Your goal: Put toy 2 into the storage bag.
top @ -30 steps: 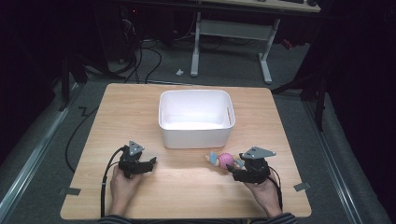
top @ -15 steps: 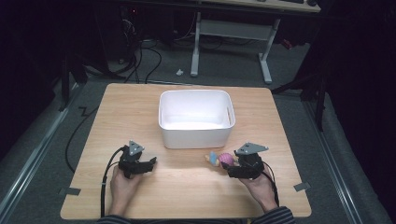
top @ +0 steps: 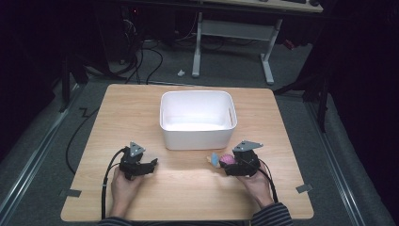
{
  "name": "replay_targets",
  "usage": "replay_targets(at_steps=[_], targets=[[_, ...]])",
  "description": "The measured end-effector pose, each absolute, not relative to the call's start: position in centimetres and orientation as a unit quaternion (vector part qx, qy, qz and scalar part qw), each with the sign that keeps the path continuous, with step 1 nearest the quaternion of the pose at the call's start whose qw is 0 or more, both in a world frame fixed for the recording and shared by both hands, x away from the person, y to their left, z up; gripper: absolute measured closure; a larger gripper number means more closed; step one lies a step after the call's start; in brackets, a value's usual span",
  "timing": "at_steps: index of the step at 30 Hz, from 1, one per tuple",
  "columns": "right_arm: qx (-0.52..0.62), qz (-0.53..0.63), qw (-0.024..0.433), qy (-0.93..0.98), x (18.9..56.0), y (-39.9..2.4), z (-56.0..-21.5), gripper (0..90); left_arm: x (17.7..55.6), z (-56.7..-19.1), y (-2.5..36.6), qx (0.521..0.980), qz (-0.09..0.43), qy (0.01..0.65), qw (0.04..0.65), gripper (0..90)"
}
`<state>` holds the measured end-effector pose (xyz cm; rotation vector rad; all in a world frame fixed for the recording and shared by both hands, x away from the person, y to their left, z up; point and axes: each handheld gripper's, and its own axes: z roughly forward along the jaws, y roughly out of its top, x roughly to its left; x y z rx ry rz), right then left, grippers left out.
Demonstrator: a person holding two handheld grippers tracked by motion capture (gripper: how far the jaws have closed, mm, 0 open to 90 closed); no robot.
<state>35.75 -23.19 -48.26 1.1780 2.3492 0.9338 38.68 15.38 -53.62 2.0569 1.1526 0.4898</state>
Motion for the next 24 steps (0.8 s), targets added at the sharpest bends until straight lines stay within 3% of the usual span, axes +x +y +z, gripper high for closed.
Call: replay_targets(at_steps=[24], targets=[[0.411,0.305,0.166,0.843,36.4,-23.1,-49.6,33.9,38.7,-53.6,15.4,0.797,0.191,0.447,0.359,26.6]])
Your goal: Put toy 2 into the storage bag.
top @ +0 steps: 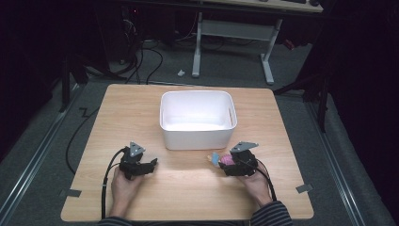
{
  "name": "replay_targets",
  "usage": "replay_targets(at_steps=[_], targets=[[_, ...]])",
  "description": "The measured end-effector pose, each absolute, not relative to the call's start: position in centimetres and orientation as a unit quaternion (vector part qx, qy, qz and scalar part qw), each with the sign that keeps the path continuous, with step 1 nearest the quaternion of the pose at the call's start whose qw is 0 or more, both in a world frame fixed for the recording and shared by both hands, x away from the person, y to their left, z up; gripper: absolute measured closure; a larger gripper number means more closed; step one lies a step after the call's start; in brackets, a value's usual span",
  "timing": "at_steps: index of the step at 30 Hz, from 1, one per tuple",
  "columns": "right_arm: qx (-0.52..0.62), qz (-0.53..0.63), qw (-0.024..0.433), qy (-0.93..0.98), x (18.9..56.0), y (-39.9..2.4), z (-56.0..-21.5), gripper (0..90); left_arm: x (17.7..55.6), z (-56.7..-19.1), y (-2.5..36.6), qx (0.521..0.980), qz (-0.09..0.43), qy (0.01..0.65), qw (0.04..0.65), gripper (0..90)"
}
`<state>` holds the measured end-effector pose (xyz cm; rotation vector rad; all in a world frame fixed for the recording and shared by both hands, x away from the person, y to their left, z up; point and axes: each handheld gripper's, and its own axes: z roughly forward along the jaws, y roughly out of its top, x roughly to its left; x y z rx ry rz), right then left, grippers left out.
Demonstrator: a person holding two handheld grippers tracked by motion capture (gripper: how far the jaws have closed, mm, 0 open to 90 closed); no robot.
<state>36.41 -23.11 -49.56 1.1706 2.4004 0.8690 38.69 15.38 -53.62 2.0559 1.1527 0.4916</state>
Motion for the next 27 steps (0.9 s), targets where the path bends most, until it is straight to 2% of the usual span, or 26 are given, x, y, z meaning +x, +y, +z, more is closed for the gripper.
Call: replay_targets(at_steps=[27], targets=[[0.409,0.340,0.156,0.832,34.2,-25.2,-47.0,34.2,38.7,-53.6,15.3,0.798,0.191,0.446,0.358,25.7]])
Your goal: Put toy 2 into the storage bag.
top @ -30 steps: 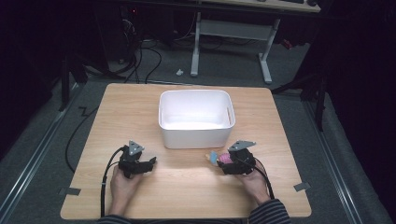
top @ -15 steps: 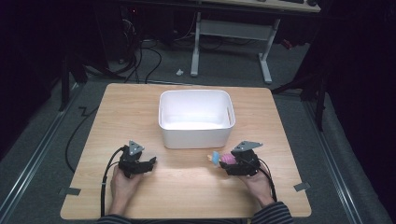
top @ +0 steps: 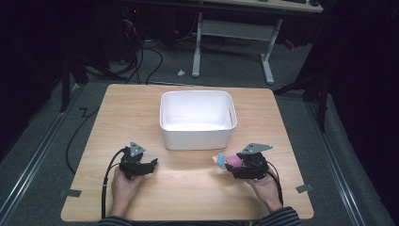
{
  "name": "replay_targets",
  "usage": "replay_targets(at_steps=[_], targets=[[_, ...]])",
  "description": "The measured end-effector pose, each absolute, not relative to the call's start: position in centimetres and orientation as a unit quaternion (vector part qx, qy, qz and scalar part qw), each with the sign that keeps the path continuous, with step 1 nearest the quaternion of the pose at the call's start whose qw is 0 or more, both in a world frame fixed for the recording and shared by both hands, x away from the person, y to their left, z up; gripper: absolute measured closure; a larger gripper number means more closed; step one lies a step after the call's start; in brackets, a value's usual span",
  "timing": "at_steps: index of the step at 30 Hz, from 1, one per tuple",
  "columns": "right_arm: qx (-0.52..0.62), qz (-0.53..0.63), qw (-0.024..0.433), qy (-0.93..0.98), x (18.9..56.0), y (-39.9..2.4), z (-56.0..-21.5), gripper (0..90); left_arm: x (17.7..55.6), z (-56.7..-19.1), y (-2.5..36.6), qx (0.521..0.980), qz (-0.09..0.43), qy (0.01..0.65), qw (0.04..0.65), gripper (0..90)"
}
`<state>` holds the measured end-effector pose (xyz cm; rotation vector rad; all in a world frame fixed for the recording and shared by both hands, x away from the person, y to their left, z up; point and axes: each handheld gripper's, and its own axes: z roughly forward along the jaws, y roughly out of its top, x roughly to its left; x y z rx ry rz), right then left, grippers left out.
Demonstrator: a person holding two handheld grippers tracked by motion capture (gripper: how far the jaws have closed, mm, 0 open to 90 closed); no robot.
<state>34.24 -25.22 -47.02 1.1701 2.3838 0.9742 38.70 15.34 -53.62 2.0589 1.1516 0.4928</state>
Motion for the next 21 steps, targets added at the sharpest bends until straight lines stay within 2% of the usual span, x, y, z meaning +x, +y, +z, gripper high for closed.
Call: replay_targets(at_steps=[21], targets=[[0.381,0.372,0.175,0.828,33.4,-26.1,-41.9,34.3,38.7,-53.6,15.3,0.798,0.191,0.446,0.358,25.6]])
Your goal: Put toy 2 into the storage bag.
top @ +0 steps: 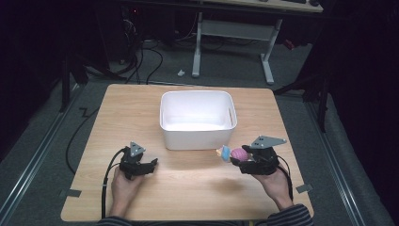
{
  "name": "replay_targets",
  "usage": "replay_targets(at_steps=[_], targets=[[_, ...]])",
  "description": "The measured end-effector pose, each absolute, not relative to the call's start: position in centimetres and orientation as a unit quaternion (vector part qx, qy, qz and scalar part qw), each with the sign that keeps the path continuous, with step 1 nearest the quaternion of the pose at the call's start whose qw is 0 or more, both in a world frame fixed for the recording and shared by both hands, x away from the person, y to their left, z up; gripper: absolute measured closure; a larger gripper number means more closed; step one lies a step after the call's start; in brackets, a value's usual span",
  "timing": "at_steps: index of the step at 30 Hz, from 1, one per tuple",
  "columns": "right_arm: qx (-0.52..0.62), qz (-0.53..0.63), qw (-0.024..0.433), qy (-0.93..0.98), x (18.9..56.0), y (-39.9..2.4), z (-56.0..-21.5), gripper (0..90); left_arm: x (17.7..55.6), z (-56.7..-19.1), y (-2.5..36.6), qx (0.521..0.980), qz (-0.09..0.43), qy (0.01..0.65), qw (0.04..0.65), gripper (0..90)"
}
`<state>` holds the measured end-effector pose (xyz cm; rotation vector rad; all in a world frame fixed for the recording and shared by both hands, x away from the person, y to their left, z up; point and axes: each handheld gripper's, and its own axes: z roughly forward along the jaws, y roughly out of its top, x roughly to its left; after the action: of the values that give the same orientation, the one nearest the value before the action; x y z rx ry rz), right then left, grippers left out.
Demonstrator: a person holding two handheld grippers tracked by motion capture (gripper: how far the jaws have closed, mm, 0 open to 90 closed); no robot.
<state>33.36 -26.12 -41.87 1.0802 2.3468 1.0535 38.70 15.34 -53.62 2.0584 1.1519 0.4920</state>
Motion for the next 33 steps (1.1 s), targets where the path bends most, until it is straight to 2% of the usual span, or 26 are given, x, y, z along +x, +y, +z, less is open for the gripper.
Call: replay_targets(at_steps=[17,33], targets=[[0.355,0.386,0.190,0.830,33.7,-25.9,-37.4,34.4,38.7,-53.6,15.3,0.798,0.191,0.446,0.358,25.4],[0.352,0.399,0.187,0.826,36.3,-25.5,-34.6,34.6,38.7,-53.6,15.3,0.798,0.191,0.446,0.358,25.5]])
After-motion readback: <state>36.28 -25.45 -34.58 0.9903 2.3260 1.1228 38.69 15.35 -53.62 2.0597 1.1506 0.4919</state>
